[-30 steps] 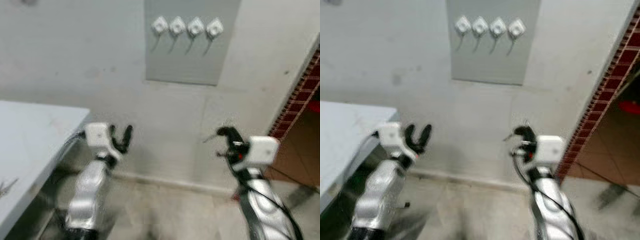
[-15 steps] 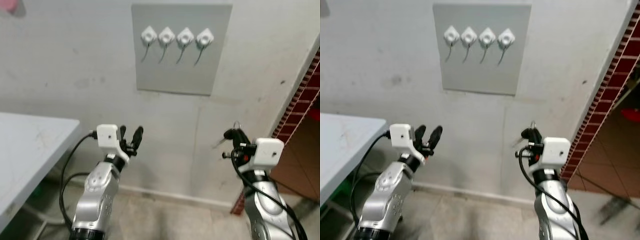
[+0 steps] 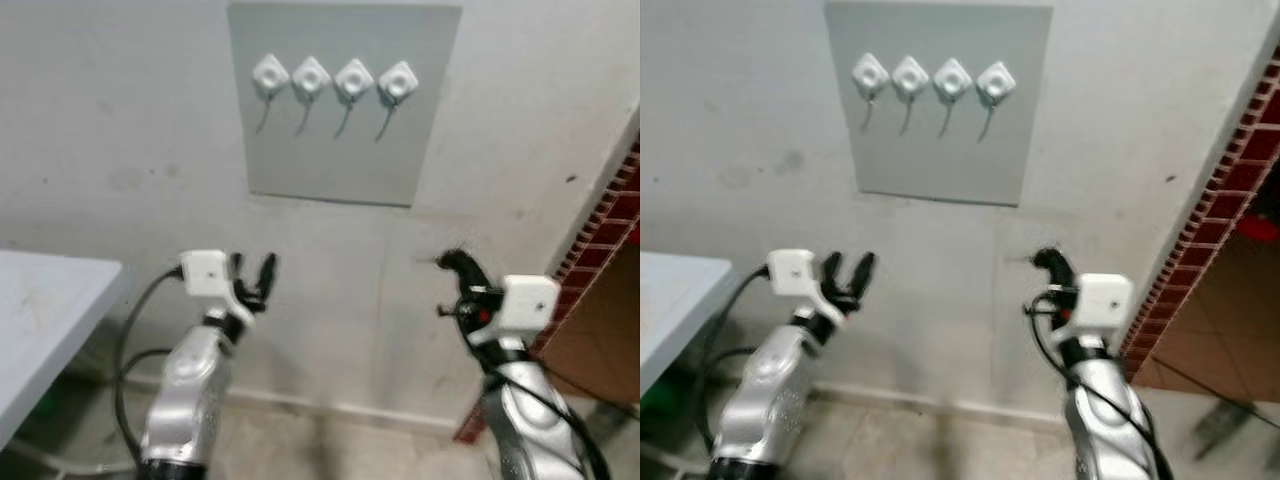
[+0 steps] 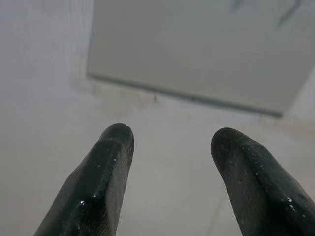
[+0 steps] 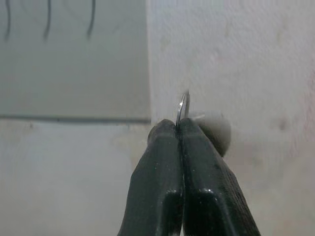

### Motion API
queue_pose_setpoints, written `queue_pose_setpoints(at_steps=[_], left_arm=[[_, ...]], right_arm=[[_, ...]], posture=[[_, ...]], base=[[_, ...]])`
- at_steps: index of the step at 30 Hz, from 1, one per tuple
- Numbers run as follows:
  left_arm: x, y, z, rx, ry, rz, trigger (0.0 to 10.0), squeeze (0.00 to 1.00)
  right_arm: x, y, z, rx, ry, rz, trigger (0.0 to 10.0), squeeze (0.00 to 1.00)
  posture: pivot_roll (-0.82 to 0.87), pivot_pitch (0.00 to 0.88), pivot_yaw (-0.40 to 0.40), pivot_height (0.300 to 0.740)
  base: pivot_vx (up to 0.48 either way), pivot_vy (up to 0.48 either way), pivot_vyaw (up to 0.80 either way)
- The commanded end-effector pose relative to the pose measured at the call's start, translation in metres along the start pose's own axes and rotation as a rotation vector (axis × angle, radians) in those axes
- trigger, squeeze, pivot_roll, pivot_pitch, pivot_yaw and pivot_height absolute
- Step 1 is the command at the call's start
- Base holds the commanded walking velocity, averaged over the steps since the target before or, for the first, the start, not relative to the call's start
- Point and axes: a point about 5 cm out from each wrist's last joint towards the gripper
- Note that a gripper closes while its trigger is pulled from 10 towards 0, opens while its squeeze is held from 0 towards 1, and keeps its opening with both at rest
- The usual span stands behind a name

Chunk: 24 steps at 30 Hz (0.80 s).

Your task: Hang keys on a hook

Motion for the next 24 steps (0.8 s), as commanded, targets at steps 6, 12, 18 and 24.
queue_pose_setpoints(at_steps=[6, 12, 18, 24], left_arm=[[0.005, -0.003, 0.009, 0.034, 0.010, -0.011, 10.0, 0.00], [0.002, -0.001, 0.010, 0.063, -0.007, 0.011, 10.0, 0.00], [0.007, -0.002, -0.006, -0.061, 0.027, -0.010, 10.0, 0.00], [0.017, -0.006, -0.034, -0.276, 0.128, -0.027, 10.0, 0.00]], right_arm=[[0.006, 0.002, 0.007, 0.023, 0.016, -0.023, 10.0, 0.00], [0.006, 0.002, 0.007, 0.027, 0.016, -0.023, 10.0, 0.00], [0.006, 0.002, 0.007, 0.029, 0.014, -0.023, 10.0, 0.00], [0.009, 0.006, 0.007, 0.040, 0.010, -0.034, 10.0, 0.00]], posture=[[-0.01, 0.011, 0.007, 0.740], [-0.01, 0.010, 0.004, 0.740], [-0.01, 0.013, 0.003, 0.740], [-0.01, 0.018, 0.004, 0.740]], base=[[0.362, 0.000, 0.00], [0.284, 0.000, 0.00], [0.000, 0.000, 0.00], [0.000, 0.000, 0.00]])
Point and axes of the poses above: a point about 5 cm out from each wrist's last joint towards the gripper, its own y axis pointing out of the wrist towards the gripper, its own x axis along the axis of the wrist's last joint, z = x × y, and after that the axes turned 10 degrees about -y, right-handed
